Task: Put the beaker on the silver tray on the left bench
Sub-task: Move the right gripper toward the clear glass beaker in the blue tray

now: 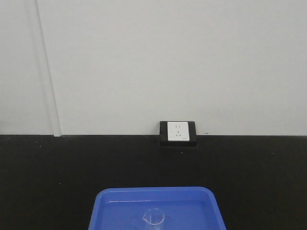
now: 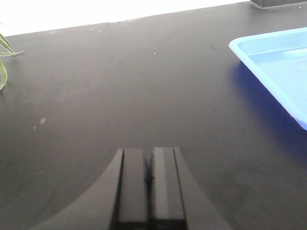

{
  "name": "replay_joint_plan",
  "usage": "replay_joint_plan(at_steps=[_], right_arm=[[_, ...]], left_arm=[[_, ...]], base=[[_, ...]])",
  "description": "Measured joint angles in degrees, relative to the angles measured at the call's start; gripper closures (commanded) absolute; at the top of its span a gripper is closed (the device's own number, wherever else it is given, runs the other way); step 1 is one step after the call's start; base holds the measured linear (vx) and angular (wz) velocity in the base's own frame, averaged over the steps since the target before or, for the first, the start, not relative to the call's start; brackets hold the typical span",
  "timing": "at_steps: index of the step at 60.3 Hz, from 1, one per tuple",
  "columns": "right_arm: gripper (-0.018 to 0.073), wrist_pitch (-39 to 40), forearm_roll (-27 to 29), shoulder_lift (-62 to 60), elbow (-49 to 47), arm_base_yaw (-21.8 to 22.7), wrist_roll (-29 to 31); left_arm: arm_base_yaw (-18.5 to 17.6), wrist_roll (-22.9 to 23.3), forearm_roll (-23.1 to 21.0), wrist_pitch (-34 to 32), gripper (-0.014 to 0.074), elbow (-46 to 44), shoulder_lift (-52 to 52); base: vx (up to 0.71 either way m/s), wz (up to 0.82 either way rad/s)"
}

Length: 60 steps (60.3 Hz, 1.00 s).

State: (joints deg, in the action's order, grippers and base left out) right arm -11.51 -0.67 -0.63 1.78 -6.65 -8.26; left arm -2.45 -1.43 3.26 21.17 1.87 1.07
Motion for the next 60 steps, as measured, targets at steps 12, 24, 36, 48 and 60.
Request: replay_joint_plan(at_steps=[12,24,36,48,60], right_arm=[[0.0571,0.6,0.0,0.0,0.0,0.0,0.0],[0.0571,6.6,0.0,0.0,0.0,0.0,0.0],[0.0571,10.7,-1.4,8.3,-9.7,0.0,1.3],[0.0571,17.9,-1.7,31.7,-26.2,0.0,1.9],[0.0571,22.6,-1.6,50.3,-36.3,0.0,1.0]], left_arm=[[0.0,0.0,0.0,0.0,0.0595,0.0,0.0],[0.0,0.0,0.0,0.0,0.0595,0.0,0.0],[0.0,0.0,0.0,0.0,0.0595,0.0,0.0],[0.0,0.0,0.0,0.0,0.0595,0.0,0.0],[0.0,0.0,0.0,0.0,0.0595,0.0,0.0]], base=[[0.0,0.0],[0.0,0.0],[0.0,0.01],[0.0,0.0],[0.0,0.0]])
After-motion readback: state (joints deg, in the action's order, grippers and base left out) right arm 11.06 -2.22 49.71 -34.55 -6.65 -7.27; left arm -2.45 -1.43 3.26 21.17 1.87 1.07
